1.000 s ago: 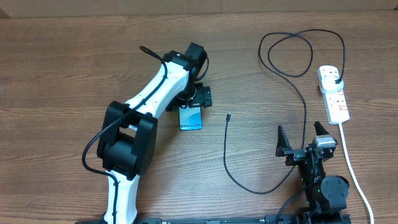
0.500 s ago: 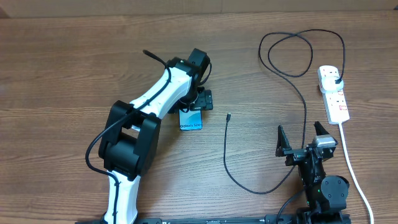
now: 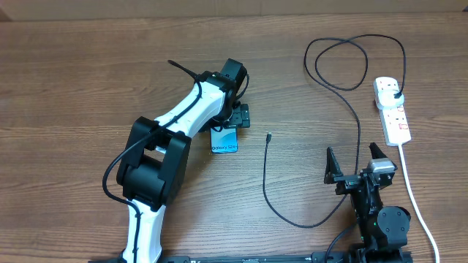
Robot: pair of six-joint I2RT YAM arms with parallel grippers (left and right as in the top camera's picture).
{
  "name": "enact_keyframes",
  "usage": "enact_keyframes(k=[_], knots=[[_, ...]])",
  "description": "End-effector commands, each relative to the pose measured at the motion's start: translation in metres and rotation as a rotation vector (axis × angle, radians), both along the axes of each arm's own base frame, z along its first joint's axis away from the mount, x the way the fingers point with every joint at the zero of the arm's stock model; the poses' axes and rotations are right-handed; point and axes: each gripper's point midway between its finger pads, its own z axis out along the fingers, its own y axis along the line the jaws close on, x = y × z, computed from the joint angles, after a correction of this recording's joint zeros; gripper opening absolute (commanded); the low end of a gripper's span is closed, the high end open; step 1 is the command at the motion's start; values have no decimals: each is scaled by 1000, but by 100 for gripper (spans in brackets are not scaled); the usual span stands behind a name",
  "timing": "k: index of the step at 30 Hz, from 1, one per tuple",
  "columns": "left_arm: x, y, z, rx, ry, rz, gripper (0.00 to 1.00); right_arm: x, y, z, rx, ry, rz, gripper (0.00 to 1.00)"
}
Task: Plug charger to phone and switch on socket
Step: 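Close the left gripper on the phone's top edge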
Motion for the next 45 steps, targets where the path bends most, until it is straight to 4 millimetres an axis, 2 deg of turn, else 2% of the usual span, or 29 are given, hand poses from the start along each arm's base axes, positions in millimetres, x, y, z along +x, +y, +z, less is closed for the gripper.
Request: enact_keyframes(k=[1, 12, 20, 31, 34, 45], knots=[[0, 17, -9, 70, 6, 27, 100, 0, -3, -2, -1, -2, -12, 100], [2, 17, -9, 75, -7, 29, 100, 0, -3, -2, -1, -2, -12, 100], [0, 7, -9, 19, 13, 10, 100, 0, -3, -2, -1, -2, -12, 100], [-7, 17, -12, 66, 28, 14, 100, 0, -3, -2, -1, -2, -12, 100], [-6, 11, -16, 34, 23, 12, 100, 0, -3, -2, -1, -2, -12, 100], [-7, 12, -17, 37, 28, 12, 100, 0, -3, -2, -1, -2, -12, 100]])
